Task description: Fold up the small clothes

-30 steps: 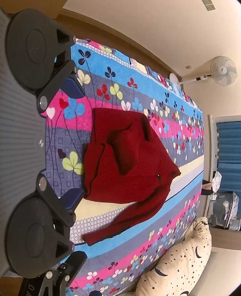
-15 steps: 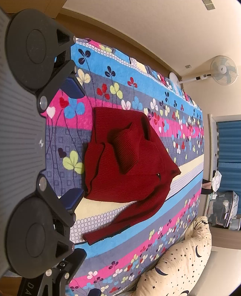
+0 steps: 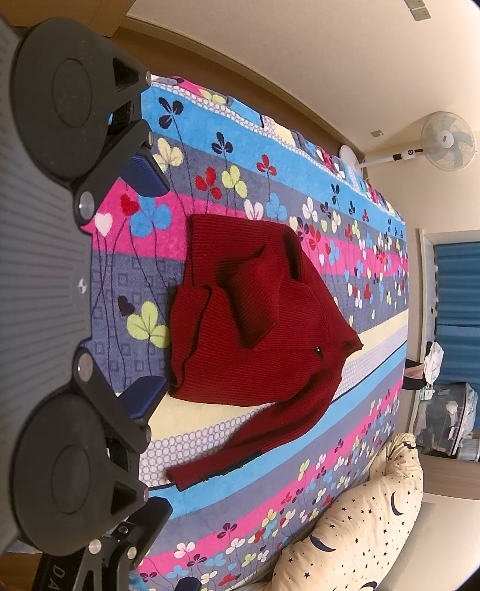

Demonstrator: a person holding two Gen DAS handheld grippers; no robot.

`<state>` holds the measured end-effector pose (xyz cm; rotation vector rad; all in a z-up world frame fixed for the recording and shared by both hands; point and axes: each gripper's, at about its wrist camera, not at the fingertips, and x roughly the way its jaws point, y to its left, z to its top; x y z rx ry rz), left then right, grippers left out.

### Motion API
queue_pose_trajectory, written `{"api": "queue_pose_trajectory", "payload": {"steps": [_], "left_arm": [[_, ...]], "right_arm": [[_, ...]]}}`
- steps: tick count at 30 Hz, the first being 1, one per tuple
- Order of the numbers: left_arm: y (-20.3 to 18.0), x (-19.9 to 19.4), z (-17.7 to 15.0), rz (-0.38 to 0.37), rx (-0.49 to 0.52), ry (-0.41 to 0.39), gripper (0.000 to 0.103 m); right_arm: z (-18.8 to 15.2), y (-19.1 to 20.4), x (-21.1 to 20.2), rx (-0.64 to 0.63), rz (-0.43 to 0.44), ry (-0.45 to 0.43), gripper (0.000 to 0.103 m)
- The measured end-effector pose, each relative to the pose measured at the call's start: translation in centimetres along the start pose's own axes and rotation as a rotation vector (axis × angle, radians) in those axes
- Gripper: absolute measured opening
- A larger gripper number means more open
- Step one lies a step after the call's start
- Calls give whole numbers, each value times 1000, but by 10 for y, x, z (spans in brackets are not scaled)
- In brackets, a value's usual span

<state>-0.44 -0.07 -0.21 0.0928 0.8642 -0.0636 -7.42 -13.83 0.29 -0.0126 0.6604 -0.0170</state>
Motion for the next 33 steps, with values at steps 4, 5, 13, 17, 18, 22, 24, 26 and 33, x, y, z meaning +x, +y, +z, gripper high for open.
{"api": "queue_pose_trajectory", "payload": {"steps": [4,5,13,17,18,22,24,26,33], "left_arm": [[0,0,0,3,0,-2,103],[1,1,1,3,-2,-1,103],[2,2,1,3,-2,-1,103],[1,2,1,3,-2,-1,103],[1,2,1,3,-1,-1,103],[1,2,1,3,-1,-1,103],[1,2,1,4,-1,-2,103],[1,2,2,6,-2,-3,103],[1,2,2,6,-2,-4,103]], "right_arm": [[0,0,0,1,1,1,102],[1,-1,0,0,1,1,102],[1,0,0,2,0,2,102],[0,0,1,6,2,2,102],[0,0,1,4,1,1,102],[1,2,2,-4,4,-3,102],[2,1,1,-5,7,-2,102],[3,1,1,-6,8,-3,102],[4,1,0,-8,10,-4,102]]}}
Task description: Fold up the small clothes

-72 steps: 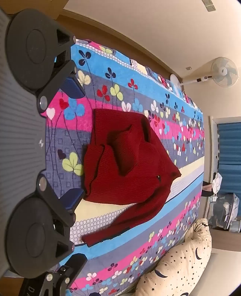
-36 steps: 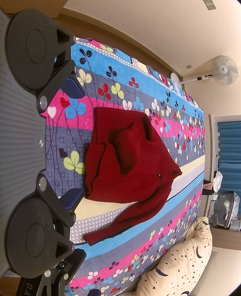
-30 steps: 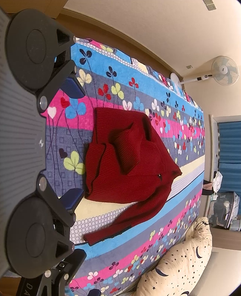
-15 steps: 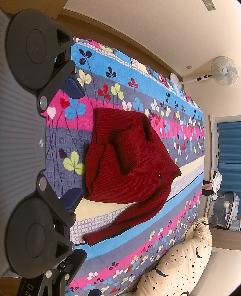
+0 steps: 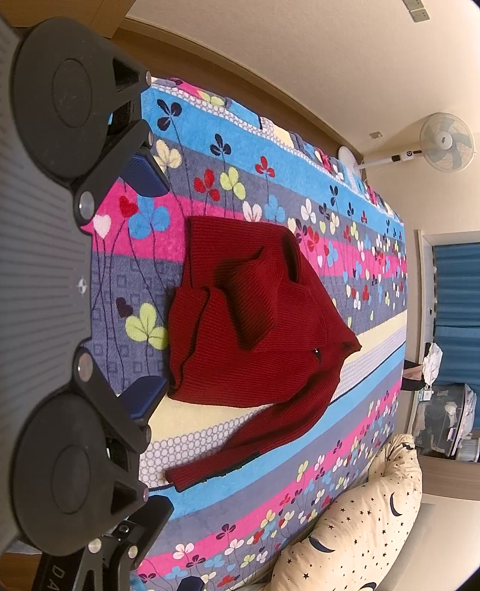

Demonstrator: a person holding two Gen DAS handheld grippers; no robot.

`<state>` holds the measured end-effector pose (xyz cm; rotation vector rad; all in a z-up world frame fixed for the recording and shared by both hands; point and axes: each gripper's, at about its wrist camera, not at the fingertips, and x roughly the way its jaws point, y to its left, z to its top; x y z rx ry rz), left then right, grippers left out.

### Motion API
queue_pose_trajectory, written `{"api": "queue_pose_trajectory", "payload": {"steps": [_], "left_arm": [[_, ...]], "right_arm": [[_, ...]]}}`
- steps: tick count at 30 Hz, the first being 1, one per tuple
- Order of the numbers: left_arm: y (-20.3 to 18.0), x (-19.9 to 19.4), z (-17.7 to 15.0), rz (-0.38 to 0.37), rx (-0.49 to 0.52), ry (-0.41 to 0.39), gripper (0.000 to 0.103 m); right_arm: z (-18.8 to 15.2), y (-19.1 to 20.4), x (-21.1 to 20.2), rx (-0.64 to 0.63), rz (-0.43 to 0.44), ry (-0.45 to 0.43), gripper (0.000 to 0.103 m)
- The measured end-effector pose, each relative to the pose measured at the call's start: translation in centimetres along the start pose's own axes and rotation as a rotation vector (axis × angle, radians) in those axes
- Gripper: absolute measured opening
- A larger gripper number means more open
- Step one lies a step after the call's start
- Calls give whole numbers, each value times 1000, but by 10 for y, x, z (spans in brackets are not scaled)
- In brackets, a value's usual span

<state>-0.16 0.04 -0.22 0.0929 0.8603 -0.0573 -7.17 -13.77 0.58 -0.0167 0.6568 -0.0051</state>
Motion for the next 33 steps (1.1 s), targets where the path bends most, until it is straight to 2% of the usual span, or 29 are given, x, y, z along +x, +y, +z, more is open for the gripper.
{"api": "queue_pose_trajectory", "payload": {"steps": [27,33], "left_arm": [[2,2,2,1,1,2,103],[6,11,1,1,-12,28,103]], "right_arm": [[1,0,0,-1,5,4,102],[0,-3,9,12,8,24,102]]}}
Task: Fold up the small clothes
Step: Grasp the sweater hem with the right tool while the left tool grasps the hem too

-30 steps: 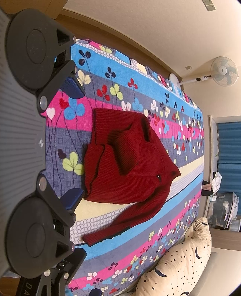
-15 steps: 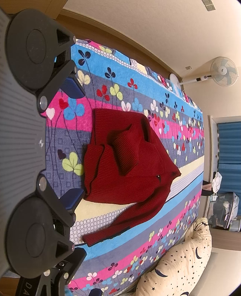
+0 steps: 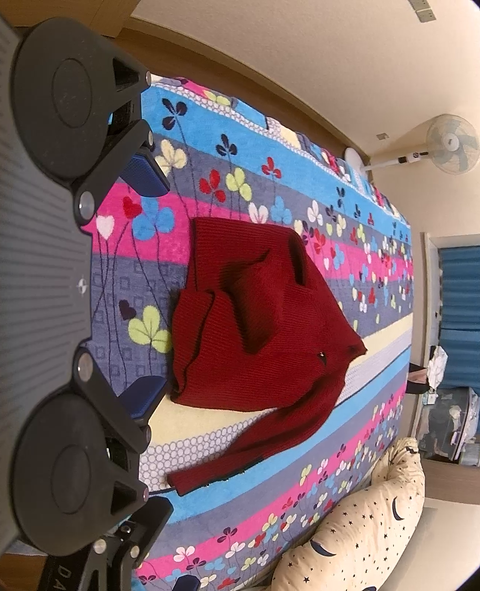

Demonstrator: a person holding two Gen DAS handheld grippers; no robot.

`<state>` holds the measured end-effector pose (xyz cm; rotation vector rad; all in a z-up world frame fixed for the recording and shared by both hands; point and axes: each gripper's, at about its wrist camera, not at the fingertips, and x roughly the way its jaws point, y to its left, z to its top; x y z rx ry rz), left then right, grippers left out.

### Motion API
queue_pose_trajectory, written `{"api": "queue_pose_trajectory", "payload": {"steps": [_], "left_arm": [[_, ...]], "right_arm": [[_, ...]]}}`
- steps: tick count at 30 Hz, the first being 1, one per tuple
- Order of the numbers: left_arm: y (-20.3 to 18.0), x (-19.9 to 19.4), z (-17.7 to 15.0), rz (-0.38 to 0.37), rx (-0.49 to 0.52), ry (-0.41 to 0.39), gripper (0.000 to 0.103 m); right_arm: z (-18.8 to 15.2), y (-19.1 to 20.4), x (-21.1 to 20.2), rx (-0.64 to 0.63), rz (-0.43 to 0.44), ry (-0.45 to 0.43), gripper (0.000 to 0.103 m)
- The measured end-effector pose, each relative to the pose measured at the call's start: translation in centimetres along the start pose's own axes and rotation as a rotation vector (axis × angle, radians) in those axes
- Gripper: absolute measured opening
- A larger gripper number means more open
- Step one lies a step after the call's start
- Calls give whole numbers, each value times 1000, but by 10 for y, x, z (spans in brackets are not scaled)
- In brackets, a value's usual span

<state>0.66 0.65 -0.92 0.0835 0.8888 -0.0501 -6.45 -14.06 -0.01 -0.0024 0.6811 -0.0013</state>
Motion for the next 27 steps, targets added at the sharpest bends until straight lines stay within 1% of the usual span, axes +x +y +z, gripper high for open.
{"api": "queue_pose_trajectory", "payload": {"steps": [6,7,10,12,14,17,19,21,26,27], "left_arm": [[16,31,4,-5,-45,53,103],[21,39,5,0,-59,60,103],[39,70,7,19,-82,42,103],[52,99,8,47,-97,38,103],[69,135,11,69,-136,73,103],[96,183,16,81,-213,123,103],[109,212,21,96,-246,143,103],[117,241,27,109,-258,177,103],[125,300,42,74,-286,257,102],[125,310,45,65,-293,273,99]], "right_arm": [[-1,-9,25,53,15,49,102],[-1,-12,31,71,27,57,102],[-4,-26,60,161,99,98,102],[-7,-35,90,229,122,154,102],[-12,-44,127,288,110,226,102],[-21,-55,187,366,128,321,102],[-25,-58,220,412,132,362,102],[-28,-60,250,460,120,399,102],[-30,-62,311,557,112,431,102],[-31,-64,322,583,110,449,100]]}}
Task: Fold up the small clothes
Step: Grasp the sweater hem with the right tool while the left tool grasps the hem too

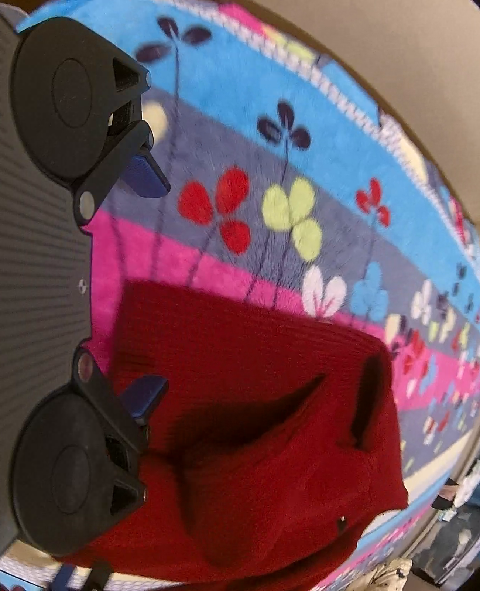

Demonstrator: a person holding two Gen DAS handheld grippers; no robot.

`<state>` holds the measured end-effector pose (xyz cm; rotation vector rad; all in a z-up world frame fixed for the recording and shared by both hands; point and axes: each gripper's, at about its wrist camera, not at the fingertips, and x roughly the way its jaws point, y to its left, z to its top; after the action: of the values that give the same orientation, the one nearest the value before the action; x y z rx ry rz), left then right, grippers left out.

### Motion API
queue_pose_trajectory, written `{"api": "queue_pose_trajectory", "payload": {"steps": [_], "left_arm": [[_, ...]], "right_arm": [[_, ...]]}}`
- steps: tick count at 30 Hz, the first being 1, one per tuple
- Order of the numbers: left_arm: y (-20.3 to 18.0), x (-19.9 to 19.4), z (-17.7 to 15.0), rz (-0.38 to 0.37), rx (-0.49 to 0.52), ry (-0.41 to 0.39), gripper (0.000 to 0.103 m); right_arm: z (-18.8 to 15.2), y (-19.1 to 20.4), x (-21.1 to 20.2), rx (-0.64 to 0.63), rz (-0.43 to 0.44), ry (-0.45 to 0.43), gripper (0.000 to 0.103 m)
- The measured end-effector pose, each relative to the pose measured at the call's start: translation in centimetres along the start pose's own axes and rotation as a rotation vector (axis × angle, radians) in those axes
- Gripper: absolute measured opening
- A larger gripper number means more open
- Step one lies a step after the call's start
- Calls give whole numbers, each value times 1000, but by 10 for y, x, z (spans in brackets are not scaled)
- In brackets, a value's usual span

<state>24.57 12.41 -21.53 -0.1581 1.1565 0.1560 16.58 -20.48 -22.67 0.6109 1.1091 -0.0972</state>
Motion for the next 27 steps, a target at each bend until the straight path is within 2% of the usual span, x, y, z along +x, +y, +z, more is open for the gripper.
{"api": "queue_pose_trajectory", "payload": {"steps": [2,3,4,5,6,9,14,19,24,27], "left_arm": [[-4,13,7,-25,-9,36,90],[-6,15,11,-18,-17,25,77],[-8,12,12,-24,-18,-9,60],[-10,9,14,-67,-8,-26,18],[-12,5,17,-86,-14,-22,13],[-17,-13,16,-77,4,-64,10],[-20,-54,2,-91,67,-102,7],[-14,-98,-38,-135,97,-104,7],[15,-126,-86,-146,81,-76,7],[31,-113,-105,-105,85,-39,7]], "right_arm": [[4,-2,18,52,-12,35,100],[4,-1,20,51,-18,29,93],[3,3,18,33,-26,19,82],[2,5,13,6,-21,5,28],[3,5,10,-26,27,9,19],[6,0,-7,-17,92,-14,15],[13,-20,-60,-39,56,-155,12],[17,-68,-127,-14,16,-287,11],[9,-116,-170,16,-14,-308,11],[-15,-142,-173,21,-62,-266,11]]}}
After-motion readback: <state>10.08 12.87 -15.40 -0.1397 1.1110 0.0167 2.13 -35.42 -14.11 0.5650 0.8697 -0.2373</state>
